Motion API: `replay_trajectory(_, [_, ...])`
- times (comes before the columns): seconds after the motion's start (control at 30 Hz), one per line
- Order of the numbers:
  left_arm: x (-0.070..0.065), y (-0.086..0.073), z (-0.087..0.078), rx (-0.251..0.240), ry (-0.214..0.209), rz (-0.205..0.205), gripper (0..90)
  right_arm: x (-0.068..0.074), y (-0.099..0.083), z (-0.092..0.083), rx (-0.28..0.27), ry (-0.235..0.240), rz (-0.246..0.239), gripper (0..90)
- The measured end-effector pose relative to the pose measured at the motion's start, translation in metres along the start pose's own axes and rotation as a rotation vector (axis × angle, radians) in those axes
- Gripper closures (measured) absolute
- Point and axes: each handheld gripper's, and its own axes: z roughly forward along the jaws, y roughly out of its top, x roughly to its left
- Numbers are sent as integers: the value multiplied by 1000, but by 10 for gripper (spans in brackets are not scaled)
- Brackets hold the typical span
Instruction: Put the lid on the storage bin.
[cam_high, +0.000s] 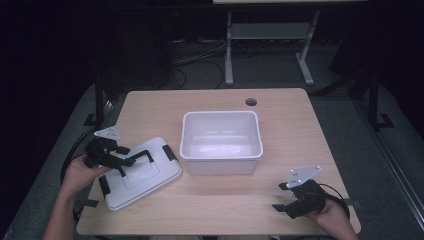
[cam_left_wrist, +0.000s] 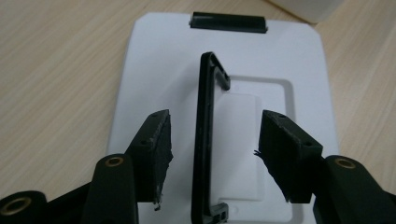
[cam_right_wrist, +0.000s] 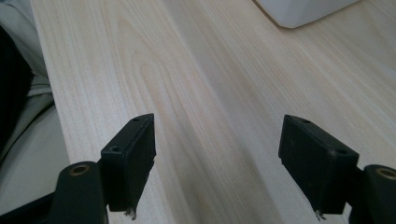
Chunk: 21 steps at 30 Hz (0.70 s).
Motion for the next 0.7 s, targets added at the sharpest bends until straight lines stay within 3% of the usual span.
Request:
replay_trajectory(0.27, [6,0,11,62,-31,-7,543,0,-2,0,-5,4,0,269])
replay_trajectory(0.57, [5,1,13,70,-42,-4,676,0,-3,1,-7,6,2,269])
replay_trajectory(0.7, [4,4,13,72,-45,19,714,0,-3,1,-12,6,-4,269])
